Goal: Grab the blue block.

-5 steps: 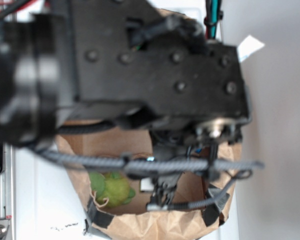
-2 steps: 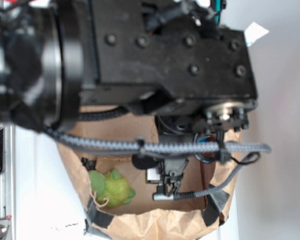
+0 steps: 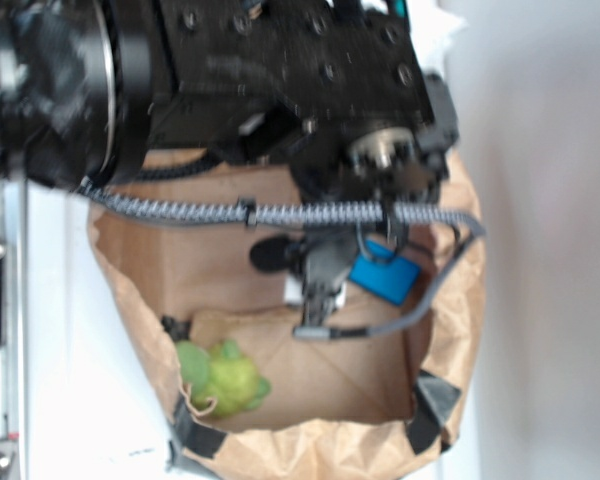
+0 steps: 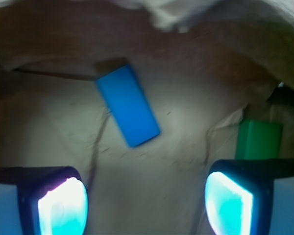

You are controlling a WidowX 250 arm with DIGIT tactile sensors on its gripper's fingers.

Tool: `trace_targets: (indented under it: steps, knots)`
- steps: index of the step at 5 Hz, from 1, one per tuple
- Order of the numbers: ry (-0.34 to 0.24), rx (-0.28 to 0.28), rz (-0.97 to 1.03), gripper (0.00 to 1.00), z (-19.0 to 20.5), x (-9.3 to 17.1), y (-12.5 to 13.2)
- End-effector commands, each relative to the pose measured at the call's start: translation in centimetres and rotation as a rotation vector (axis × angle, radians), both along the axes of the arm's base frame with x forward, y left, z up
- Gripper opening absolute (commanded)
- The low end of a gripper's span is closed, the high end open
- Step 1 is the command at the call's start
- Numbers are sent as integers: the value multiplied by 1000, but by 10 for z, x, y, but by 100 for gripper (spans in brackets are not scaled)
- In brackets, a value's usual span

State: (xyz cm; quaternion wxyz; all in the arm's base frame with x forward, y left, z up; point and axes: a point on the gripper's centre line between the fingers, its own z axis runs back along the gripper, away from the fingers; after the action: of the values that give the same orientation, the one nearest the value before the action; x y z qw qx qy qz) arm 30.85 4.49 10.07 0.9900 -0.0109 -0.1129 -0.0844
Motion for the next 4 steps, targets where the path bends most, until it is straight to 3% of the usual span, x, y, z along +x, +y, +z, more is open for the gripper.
trace_targets:
  steps: [1,2,4]
  knots:
    - [-39,79,-87,100,-17,35,-1]
    - [-81,125,-105,100,-23,25,-12]
    - [-81,125,-105,100,-23,25,-12]
